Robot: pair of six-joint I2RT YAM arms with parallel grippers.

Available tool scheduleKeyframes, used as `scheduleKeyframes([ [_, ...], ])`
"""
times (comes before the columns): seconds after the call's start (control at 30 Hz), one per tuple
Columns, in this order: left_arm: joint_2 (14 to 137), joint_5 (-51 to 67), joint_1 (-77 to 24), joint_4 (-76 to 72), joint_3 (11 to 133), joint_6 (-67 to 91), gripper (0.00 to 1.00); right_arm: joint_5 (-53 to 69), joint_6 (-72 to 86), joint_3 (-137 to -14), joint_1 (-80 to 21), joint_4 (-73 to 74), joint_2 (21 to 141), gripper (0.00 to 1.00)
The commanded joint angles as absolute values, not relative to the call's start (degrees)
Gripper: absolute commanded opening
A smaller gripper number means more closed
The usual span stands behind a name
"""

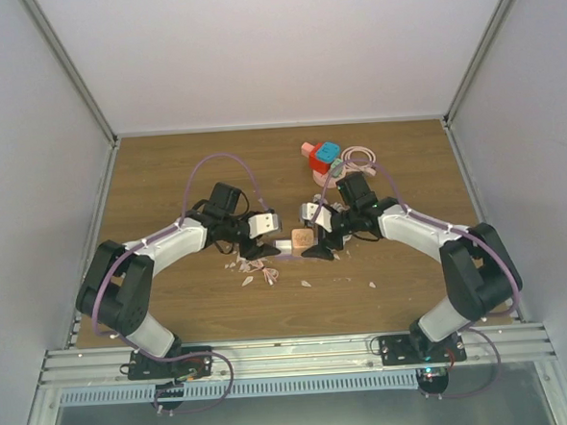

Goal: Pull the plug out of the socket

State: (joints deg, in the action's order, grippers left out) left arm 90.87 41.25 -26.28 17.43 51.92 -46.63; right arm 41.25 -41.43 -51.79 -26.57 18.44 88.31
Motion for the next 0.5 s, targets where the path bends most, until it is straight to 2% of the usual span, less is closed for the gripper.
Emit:
scheduleKeyframes([
  [0.0, 91.3, 41.0, -27.6, 13.4, 51.2, -46.3, 0.63, 38.9, -43.3, -53.2, -28.8, 17.8, 90.8, 0.99],
  [0.3, 92.3, 38.6, -29.0, 12.7, 50.5, -46.1, 0.56, 37.1, -42.8, -53.1, -30.1, 16.2, 93.0, 0.91],
  [0.47, 92.8, 36.9, -29.8, 12.7, 50.5, -45.9, 0.51, 36.4, -43.0, -52.8, -30.0, 15.6, 93.7, 0.79],
])
